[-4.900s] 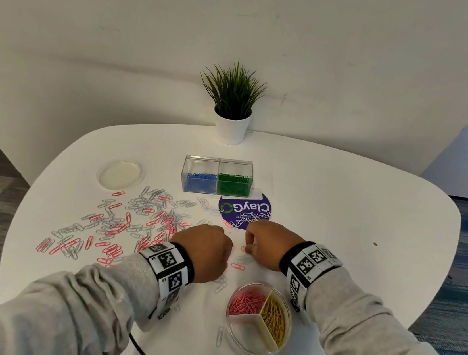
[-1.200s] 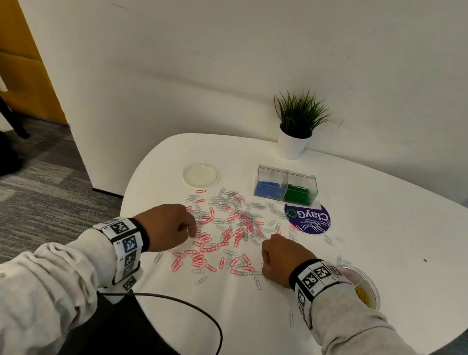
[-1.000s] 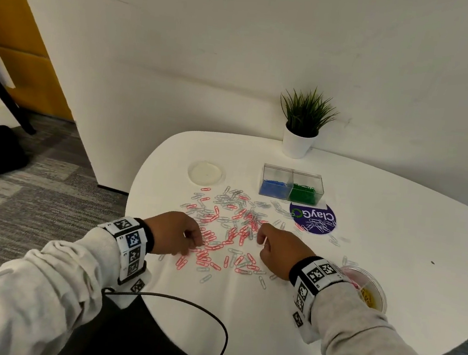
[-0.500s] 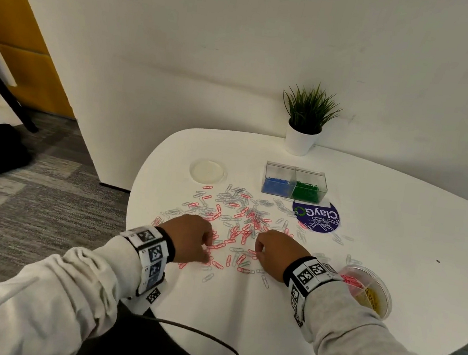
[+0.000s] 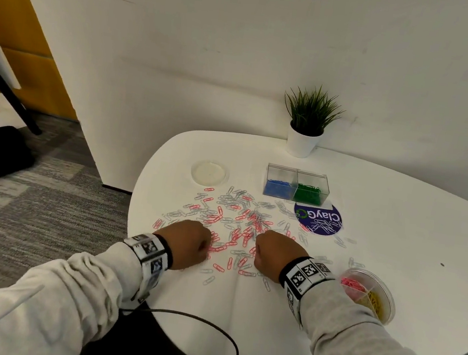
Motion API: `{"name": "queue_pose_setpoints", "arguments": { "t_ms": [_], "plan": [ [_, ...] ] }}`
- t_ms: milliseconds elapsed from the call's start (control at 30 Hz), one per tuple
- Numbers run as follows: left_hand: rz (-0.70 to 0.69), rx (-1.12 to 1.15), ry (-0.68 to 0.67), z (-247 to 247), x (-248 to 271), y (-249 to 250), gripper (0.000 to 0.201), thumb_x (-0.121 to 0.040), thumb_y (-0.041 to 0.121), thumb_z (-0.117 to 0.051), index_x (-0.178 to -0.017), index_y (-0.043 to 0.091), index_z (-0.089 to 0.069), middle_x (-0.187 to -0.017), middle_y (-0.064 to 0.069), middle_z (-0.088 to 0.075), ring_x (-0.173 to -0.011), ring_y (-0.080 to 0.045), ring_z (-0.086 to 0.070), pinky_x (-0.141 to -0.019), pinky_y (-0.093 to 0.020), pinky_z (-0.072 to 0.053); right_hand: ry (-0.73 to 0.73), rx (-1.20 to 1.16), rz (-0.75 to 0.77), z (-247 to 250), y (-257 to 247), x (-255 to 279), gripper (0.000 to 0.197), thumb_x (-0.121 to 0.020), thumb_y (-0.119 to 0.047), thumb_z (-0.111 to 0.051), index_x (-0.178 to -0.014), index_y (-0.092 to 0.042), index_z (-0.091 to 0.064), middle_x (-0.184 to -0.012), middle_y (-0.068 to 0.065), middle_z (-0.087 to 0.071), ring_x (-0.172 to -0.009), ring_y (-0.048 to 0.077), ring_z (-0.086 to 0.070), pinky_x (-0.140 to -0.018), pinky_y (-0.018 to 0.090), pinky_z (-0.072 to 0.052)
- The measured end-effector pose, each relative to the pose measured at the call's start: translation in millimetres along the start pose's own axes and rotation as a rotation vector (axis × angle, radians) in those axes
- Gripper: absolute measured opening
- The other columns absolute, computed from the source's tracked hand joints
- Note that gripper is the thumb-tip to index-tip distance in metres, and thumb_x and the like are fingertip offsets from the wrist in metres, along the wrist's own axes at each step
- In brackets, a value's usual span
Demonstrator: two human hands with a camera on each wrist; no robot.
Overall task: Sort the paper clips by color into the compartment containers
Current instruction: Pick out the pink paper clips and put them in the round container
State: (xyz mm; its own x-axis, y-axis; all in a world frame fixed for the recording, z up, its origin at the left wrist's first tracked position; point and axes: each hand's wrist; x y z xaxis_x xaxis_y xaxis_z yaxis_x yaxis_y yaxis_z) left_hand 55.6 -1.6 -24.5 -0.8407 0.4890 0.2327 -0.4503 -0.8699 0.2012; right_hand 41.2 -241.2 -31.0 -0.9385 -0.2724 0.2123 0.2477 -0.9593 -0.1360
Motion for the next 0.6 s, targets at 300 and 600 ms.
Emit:
{"name": "queue_pose_setpoints", "arguments": {
  "t_ms": [300,600],
  "plan": [
    [0.379,1.255,-0.090,23,9,-34,0.014,-0.085,0.000,-0.072,-0.099,-0.005,-0.070,-0.083,-0.016,-0.072,-0.061,-0.013,-0.062,-0.054,-0.022,-0.052,-0.087,-0.121,-0.059,7,8,1,0.012,-0.091,-0.029,-0.056,-0.095,-0.018,-0.059,-0.105,0.001,-0.059,-0.096,0.019,-0.057,-0.083,0.030,-0.048],
    [0.426,1.557,-0.038,23,10,-40,0.013,-0.090,-0.001,-0.057,-0.092,0.003,-0.069,-0.070,-0.007,-0.059,-0.053,-0.012,-0.048,-0.045,-0.018,-0.043,-0.172,-0.137,-0.071,16,4,1,0.011,-0.086,-0.030,-0.059,-0.085,-0.020,-0.053,-0.092,0.000,-0.058,-0.085,0.019,-0.056,-0.077,0.031,-0.048]
  ]
}}
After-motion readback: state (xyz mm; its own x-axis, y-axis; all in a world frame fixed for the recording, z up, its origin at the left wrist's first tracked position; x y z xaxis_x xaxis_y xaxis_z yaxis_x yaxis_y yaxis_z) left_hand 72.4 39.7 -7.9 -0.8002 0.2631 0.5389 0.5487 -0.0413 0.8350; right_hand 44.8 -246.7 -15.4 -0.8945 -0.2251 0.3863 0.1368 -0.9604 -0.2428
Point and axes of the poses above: each hand's wrist, its own x-axis away from the middle knuckle, its own z-axis out of the back of the hand, y = z × x
